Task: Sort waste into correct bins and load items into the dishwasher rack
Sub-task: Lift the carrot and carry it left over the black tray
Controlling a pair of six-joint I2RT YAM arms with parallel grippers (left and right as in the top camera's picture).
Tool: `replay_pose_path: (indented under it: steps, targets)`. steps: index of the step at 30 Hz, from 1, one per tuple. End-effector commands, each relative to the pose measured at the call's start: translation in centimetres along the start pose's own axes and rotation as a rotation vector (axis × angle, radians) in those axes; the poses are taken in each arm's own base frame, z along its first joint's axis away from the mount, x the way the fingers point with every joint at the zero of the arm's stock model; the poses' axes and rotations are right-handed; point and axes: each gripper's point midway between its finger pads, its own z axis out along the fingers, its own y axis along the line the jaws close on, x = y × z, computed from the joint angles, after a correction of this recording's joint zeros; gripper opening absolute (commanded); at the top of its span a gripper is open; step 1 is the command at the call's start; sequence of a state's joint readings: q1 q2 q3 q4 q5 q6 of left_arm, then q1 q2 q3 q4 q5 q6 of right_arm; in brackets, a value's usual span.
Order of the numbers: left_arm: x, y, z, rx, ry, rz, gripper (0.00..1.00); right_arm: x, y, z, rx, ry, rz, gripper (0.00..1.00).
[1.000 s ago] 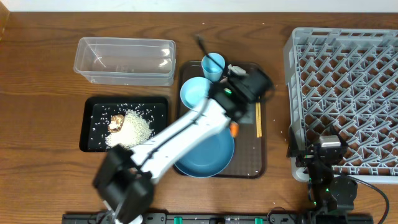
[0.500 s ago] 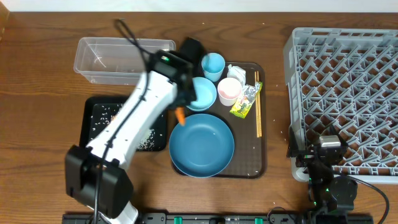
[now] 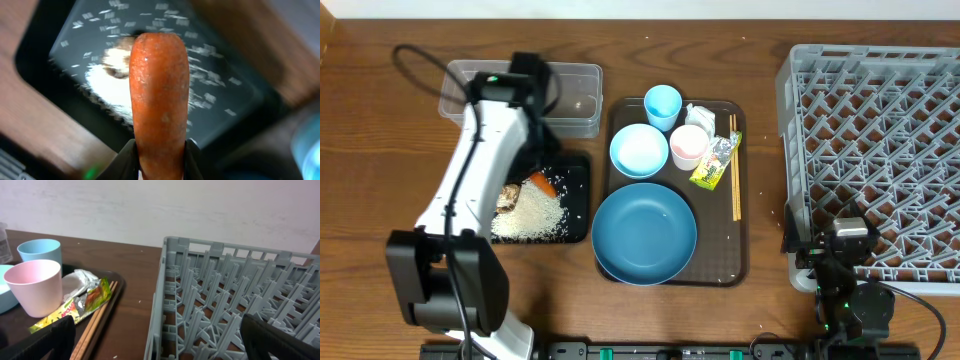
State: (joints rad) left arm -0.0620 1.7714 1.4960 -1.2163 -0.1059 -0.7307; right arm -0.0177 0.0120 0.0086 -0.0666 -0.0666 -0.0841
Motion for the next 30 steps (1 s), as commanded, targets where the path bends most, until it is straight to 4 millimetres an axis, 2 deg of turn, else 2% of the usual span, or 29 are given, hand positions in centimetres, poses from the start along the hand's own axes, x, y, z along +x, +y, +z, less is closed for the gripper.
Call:
replay_pose_path:
  steps: [1, 5, 8, 15, 22, 26, 30]
  targets:
    - [-1.1, 2.4, 1.9, -0.036, 0.000, -0.128, 0.26, 0.1, -0.3, 0.0, 0.015, 0.001, 0.009, 0.99]
    - [-1.5, 3.3, 4.5, -0.002, 0.032, -0.195, 0.26, 0.1, -0.3, 0.0, 0.015, 0.001, 0.009, 0.99]
    - [-1.5, 3.1, 5.5, 0.034, 0.048, -0.212, 0.26, 0.1, -0.3, 0.0, 0.015, 0.001, 0.009, 0.99]
    - [-1.3, 1.3, 5.7, 0.080, 0.027, -0.051, 0.26, 0.1, -0.3, 0.0, 0.015, 0.001, 0.009, 0.99]
    - [0.5, -0.4, 5.6, 0.083, 0.027, 0.027, 0.27, 0.1, -0.3, 0.0, 0.015, 0.001, 0.009, 0.99]
    - [1.3, -1.1, 6.0, 0.082, 0.028, 0.058, 0.27, 0.1, -0.3, 0.0, 0.015, 0.001, 0.009, 0.99]
    - [1.4, -1.1, 6.9, 0.081, 0.013, 0.059, 0.27, 0.1, -0.3, 0.0, 0.015, 0.001, 0.009, 0.99]
